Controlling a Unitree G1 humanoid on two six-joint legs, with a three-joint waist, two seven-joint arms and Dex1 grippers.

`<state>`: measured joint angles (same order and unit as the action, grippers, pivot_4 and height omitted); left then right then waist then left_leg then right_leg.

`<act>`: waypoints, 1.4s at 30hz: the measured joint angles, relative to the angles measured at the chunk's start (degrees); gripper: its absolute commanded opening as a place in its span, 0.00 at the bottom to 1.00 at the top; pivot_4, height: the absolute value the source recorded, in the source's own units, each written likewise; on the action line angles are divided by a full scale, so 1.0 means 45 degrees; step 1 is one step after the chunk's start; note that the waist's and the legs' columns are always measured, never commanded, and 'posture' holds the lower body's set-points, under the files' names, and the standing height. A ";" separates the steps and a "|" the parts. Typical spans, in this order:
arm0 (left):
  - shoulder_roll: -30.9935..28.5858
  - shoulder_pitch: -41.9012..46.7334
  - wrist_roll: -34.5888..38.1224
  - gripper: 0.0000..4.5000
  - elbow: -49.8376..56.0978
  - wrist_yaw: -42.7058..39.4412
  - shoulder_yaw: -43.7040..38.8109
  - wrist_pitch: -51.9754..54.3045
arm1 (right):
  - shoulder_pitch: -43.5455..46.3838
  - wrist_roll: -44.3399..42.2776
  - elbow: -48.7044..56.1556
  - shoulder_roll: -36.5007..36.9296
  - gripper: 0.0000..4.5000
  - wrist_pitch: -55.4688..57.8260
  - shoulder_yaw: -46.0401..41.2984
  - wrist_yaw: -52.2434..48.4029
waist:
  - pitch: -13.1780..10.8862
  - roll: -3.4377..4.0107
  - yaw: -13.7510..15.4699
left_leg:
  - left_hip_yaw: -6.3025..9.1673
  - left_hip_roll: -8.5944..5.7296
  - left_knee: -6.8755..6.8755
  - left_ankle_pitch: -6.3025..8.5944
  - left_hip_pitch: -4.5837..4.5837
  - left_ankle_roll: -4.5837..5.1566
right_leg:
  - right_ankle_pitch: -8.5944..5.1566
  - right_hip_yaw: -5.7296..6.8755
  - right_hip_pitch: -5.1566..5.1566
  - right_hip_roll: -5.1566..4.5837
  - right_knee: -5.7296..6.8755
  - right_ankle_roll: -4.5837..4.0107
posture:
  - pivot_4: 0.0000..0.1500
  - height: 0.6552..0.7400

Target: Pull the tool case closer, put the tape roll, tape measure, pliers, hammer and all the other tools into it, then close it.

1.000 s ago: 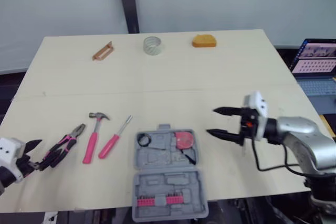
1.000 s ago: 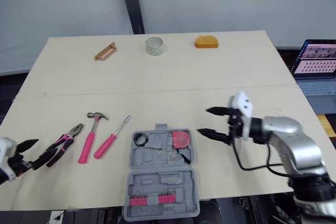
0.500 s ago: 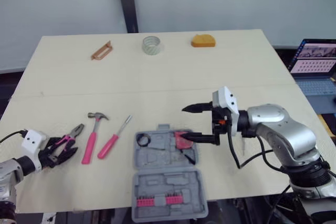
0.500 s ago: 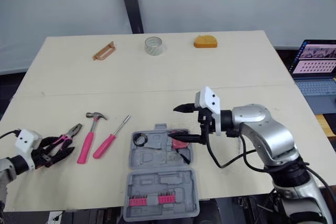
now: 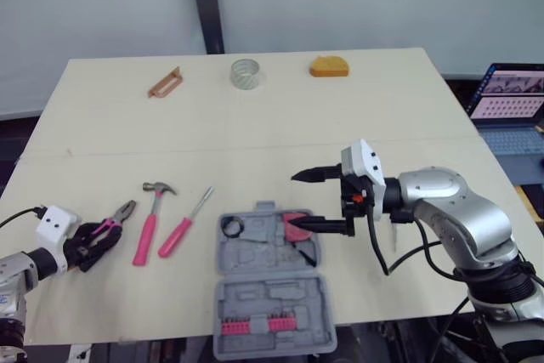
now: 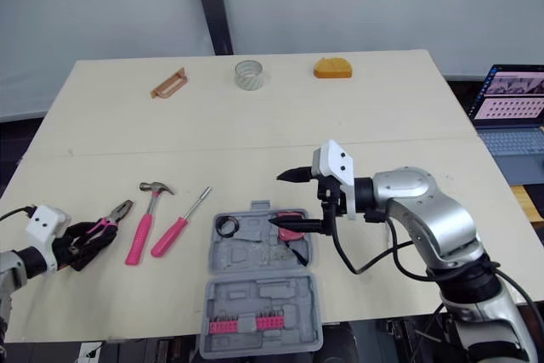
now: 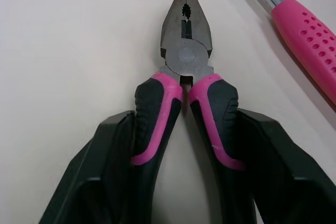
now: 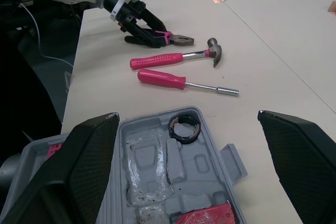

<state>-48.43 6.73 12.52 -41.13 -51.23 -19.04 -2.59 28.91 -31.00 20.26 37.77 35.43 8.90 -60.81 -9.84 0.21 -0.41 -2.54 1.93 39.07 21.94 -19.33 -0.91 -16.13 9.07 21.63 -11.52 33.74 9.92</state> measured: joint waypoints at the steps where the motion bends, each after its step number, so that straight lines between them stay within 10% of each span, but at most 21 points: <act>1: 0.0000 -0.0024 0.0001 0.55 0.0003 0.0012 -0.0005 0.0000 | 0.0013 0.0000 0.0000 0.0000 1.00 0.0000 0.0000 0.0000 | 0.0000 0.0002 -0.0001 | -0.0001 0.0000 0.0000 0.0000 0.0001 0.0000 | 0.0000 0.0000 0.0000 0.0000 0.0001 0.0000 | 1.00 1.00; 13: 0.0001 -0.0314 0.0189 0.55 0.0313 0.0266 -0.0201 0.0032 | 0.0728 -0.0166 -0.0041 -0.0251 1.00 -0.0111 -0.0002 -0.0300 | -0.0003 0.0005 -0.0095 | -0.0007 0.0002 -0.0008 0.0000 0.0007 0.0000 | 0.0000 -0.0003 0.0001 0.0000 0.0001 0.0000 | 1.00 1.00; 24: -0.1426 0.0737 0.0695 0.55 0.5235 -0.0789 -0.0088 0.2185 | 0.2303 0.0186 -0.1308 -0.0728 1.00 -0.0765 0.0148 -0.0805 | -0.0084 -0.0134 -0.0247 | 0.0016 0.0001 0.0003 0.0003 -0.0049 -0.0002 | 0.0000 0.0009 0.0027 -0.0003 -0.0009 0.0000 | 1.00 1.00; 42: -0.0081 0.4457 0.0220 0.55 0.8872 -0.3590 0.5638 0.4325 | 0.5396 0.4436 -0.3039 -0.2111 1.00 0.0561 0.4594 -0.0771 | -0.0096 -0.0114 -0.0583 | -0.0035 0.0001 0.0020 0.0001 -0.0212 -0.0007 | 0.0004 0.0013 0.0242 -0.0002 0.0048 -0.0007 | 1.00 1.00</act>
<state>-48.79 26.79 13.50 -1.20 -67.38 6.33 16.88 53.20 -11.04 6.58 28.27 37.96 29.57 -64.28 -10.27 -0.30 -3.04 -2.70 1.94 39.16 21.94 -20.28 -0.94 -16.11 9.13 22.72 -11.53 33.96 9.89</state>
